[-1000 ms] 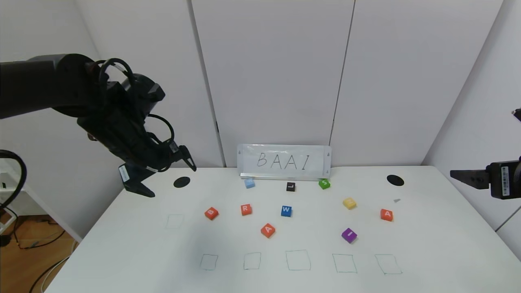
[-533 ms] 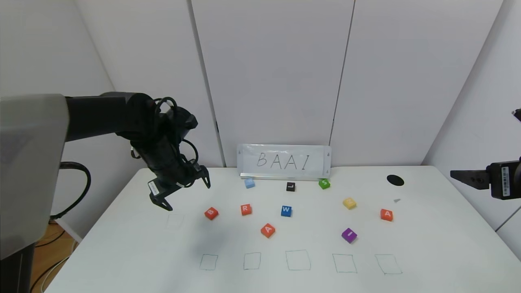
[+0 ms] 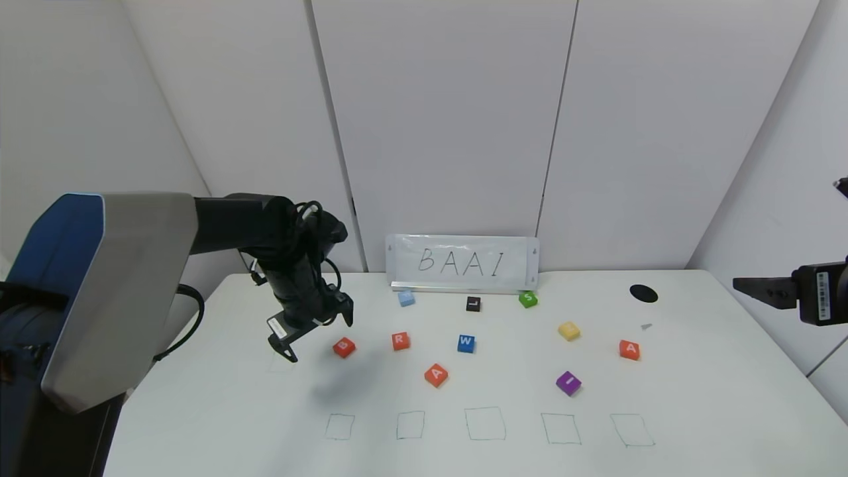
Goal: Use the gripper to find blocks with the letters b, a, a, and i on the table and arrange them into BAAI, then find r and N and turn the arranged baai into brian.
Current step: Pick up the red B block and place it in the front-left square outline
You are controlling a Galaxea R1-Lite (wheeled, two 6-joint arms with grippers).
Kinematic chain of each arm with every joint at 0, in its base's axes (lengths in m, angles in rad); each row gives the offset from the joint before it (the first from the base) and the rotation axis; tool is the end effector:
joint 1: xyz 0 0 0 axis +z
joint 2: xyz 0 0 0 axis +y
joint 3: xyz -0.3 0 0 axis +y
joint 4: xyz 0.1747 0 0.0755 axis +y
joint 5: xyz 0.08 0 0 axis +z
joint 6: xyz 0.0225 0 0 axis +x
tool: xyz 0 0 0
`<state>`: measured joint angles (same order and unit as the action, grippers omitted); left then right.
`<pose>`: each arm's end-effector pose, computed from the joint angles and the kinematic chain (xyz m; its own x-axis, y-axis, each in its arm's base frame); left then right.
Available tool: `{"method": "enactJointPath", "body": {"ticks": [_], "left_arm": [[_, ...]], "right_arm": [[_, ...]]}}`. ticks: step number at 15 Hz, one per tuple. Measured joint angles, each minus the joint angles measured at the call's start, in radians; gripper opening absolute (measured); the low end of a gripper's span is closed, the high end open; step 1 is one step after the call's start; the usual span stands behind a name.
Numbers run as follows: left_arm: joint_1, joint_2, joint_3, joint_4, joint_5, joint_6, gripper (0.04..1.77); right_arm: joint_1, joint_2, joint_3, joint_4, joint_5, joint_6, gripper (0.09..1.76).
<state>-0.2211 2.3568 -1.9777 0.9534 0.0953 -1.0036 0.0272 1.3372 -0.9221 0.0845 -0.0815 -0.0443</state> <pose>0.4168 -0.0915 0.1180 0.2501 0.0413 -0.9673 -0.6941 0.7042 -0.1494 0.2107 0.0039 0.2414 0.8768 -0.0576 -0.4775 0.0231 0.9967 -0.0778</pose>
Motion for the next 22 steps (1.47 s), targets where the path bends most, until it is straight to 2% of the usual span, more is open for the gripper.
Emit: {"method": "enactJointPath", "body": {"ticks": [3,8,15,22], "left_arm": [[-0.017,0.031,-0.001,-0.052,0.037,-0.047,1.72],[-0.044,0.071,-0.001,-0.083,0.099,-0.057,1.72],[-0.046,0.107,0.004,-0.112,0.114,-0.057,1.72],[-0.047,0.136,0.005,-0.150,0.121,-0.100,1.72]], "right_arm": [[0.000,-0.005,0.000,0.000,0.007,0.001,1.71],[0.010,-0.007,0.004,0.000,0.008,0.001,1.71],[0.013,-0.008,0.008,0.000,0.007,0.000,1.71],[0.018,-0.006,0.010,-0.001,0.006,-0.001,1.71]]}}
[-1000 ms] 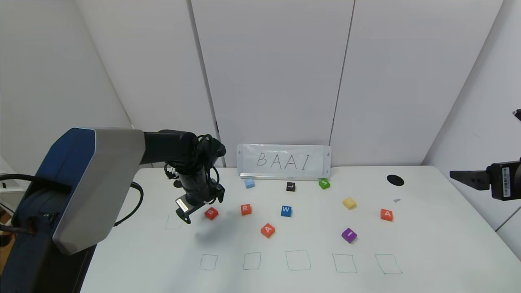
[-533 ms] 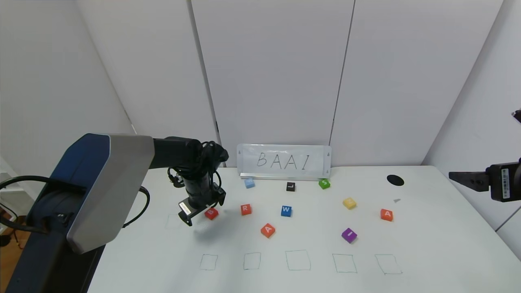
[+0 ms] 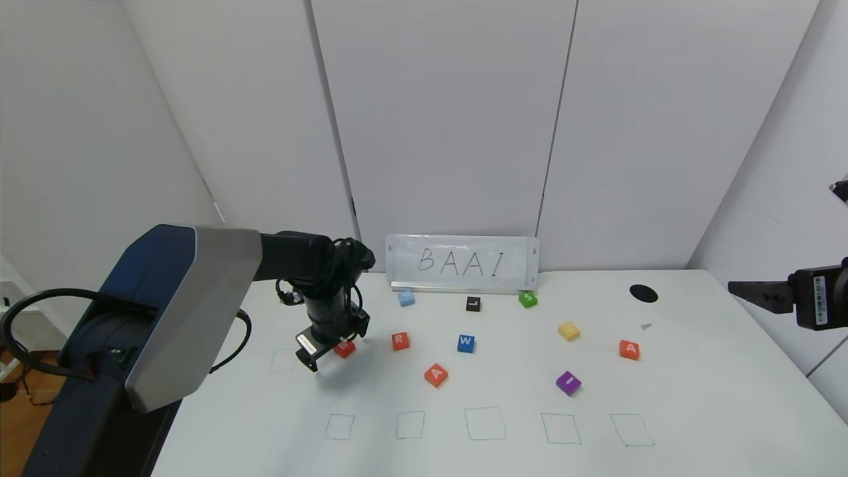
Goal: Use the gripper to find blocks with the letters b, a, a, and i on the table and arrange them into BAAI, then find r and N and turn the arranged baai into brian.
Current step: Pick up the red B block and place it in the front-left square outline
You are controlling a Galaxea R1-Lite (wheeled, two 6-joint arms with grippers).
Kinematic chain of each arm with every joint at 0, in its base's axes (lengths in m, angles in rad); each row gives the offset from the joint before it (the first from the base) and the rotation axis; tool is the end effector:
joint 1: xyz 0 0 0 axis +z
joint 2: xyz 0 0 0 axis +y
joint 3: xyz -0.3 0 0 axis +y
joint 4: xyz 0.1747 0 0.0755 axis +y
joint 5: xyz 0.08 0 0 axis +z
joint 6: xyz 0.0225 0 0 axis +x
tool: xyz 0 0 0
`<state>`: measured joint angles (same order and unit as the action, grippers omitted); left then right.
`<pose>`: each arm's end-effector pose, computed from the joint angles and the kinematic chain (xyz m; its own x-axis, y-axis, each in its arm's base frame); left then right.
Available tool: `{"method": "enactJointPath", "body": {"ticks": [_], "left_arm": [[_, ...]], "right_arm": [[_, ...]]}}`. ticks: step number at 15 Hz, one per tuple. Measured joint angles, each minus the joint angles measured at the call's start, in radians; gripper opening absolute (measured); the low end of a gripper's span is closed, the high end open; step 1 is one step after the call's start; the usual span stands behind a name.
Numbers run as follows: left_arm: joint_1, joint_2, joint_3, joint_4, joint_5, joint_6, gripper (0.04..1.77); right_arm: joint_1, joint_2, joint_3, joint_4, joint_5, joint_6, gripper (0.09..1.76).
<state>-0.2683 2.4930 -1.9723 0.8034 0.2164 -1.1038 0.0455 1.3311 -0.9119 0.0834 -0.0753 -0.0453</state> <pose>0.4382 -0.1155 0.0609 0.2869 0.1438 -0.9471 -0.7411 0.6598 -0.1243 0.2087 0.0078 0.2399 0.8764 -0.0354 -0.4803 -0.0013 0.9971 -0.0759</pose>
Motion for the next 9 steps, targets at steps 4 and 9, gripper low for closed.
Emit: {"method": "enactJointPath", "body": {"ticks": [4,9], "left_arm": [[0.000,0.009,0.000,-0.016,0.024,0.000,1.72],[0.000,0.013,0.000,-0.017,0.027,0.000,1.56]], "right_arm": [[0.000,0.000,0.002,0.000,0.000,0.000,1.71],[0.001,0.001,0.004,0.000,0.000,0.000,1.71]]}}
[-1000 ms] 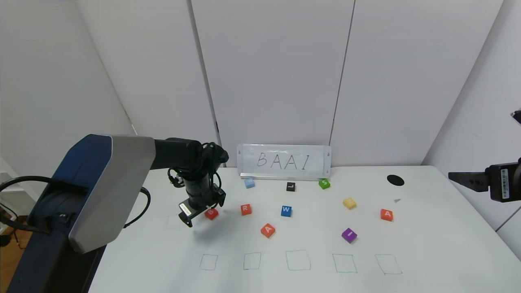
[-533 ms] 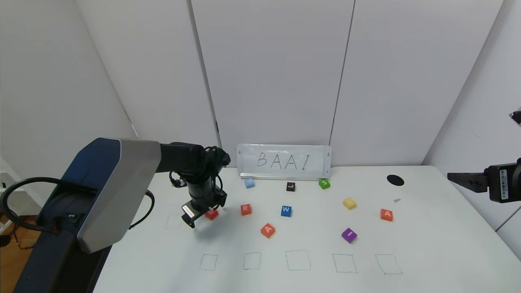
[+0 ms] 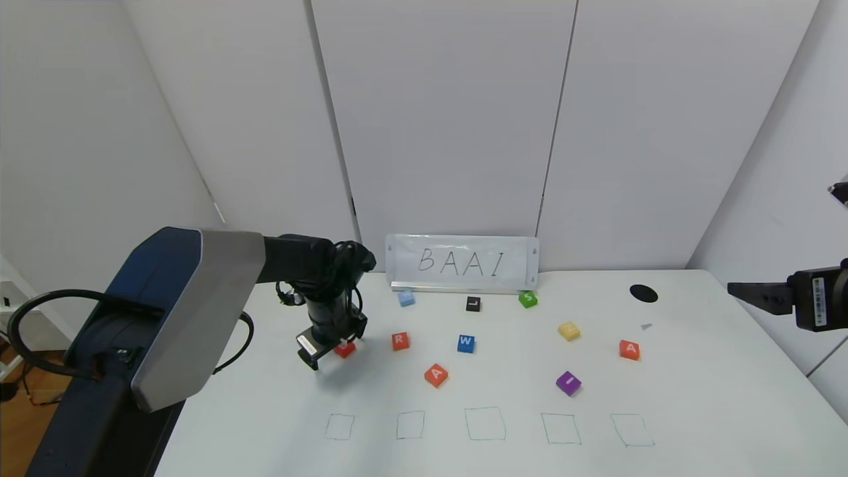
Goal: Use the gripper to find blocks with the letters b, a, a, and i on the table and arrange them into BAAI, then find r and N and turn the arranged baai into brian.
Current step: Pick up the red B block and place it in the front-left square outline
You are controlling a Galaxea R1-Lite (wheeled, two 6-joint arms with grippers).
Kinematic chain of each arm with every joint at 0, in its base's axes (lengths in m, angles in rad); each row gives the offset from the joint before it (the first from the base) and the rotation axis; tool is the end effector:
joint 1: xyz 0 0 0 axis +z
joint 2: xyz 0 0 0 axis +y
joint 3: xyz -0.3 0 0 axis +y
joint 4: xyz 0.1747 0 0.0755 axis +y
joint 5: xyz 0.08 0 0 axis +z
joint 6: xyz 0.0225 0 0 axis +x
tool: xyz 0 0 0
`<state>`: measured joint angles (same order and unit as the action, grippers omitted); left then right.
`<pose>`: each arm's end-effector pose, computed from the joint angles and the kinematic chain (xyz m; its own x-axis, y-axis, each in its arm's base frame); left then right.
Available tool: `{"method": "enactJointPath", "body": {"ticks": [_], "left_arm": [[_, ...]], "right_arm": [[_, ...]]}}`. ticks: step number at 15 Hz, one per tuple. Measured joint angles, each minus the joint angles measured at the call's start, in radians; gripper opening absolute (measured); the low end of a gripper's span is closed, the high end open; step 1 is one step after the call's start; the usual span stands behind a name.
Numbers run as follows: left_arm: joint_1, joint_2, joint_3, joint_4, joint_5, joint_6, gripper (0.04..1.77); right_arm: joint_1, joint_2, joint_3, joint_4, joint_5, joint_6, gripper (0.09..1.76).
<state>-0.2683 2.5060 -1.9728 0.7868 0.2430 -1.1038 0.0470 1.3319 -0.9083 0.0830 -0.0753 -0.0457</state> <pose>0.4407 -0.1155 0.0557 0.2961 0.1682 -0.9403 -0.7441 0.6578 -0.1167 0.2087 0.0081 0.2388 0.8745 -0.0342 -0.4838 -0.0033 0.9971 -0.0764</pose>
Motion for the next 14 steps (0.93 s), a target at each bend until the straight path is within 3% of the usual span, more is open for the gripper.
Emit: {"method": "enactJointPath", "body": {"ticks": [3,6,7,14], "left_arm": [[-0.003,0.000,0.000,-0.003,0.000,0.000,1.08],[-0.004,0.002,-0.001,-0.003,0.000,0.000,0.77],[-0.005,0.003,-0.001,-0.003,0.001,0.000,0.49],[-0.006,0.002,0.000,-0.003,0.001,0.001,0.50]], "right_arm": [[0.006,0.001,0.002,0.000,-0.001,0.000,1.71],[0.007,0.001,0.004,0.000,-0.003,0.000,1.71],[0.008,0.001,0.005,0.000,-0.003,0.000,1.71],[0.014,0.001,0.006,0.000,-0.006,0.000,1.71]]}}
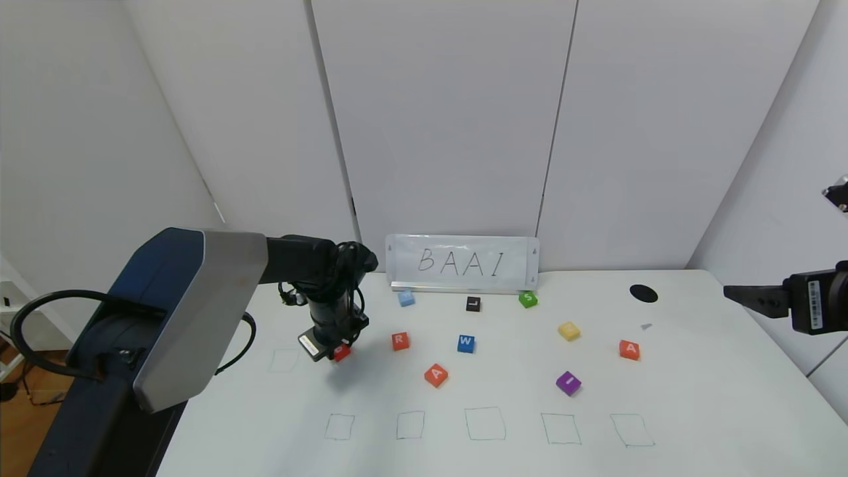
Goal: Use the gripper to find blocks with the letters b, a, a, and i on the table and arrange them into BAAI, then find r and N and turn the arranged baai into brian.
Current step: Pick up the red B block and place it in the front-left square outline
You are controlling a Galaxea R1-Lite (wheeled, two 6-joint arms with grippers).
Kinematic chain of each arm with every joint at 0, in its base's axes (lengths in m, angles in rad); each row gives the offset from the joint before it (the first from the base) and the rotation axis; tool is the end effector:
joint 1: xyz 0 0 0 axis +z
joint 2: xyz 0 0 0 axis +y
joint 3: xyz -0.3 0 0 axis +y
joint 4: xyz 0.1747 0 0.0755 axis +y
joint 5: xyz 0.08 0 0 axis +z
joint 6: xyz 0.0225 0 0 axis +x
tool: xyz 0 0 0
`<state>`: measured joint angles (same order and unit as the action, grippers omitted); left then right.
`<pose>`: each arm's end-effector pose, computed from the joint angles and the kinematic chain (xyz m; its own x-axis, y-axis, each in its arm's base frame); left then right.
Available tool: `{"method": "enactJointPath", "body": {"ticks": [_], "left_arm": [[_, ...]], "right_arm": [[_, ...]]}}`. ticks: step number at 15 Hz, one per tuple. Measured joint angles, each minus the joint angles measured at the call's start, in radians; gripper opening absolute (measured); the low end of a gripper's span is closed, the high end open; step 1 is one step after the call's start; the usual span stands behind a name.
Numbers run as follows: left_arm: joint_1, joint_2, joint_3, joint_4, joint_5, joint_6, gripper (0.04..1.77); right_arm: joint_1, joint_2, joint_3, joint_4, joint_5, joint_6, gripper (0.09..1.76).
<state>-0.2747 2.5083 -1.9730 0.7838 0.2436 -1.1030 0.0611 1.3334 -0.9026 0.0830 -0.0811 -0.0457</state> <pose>0.4403 -0.1185 0.0547 0.2981 0.1666 -0.9399 -0.7394 0.6630 -0.1170 0.2086 0.0109 0.2369 0.8713 -0.0279 -0.4899 -0.0129 0.9967 -0.0796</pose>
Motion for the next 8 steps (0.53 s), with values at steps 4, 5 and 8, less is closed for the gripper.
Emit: {"method": "enactJointPath", "body": {"ticks": [4,5,8], "left_arm": [[0.000,-0.019,0.000,0.012,-0.002,0.015,0.50],[0.000,-0.031,0.001,0.023,-0.004,0.026,0.50],[-0.025,-0.081,0.051,0.054,-0.012,0.072,0.50]], "right_arm": [[0.000,0.000,0.001,0.000,-0.002,0.000,1.71],[0.001,0.000,0.001,0.000,-0.002,0.000,1.71],[0.001,0.002,0.001,0.000,-0.003,0.000,1.71]]}}
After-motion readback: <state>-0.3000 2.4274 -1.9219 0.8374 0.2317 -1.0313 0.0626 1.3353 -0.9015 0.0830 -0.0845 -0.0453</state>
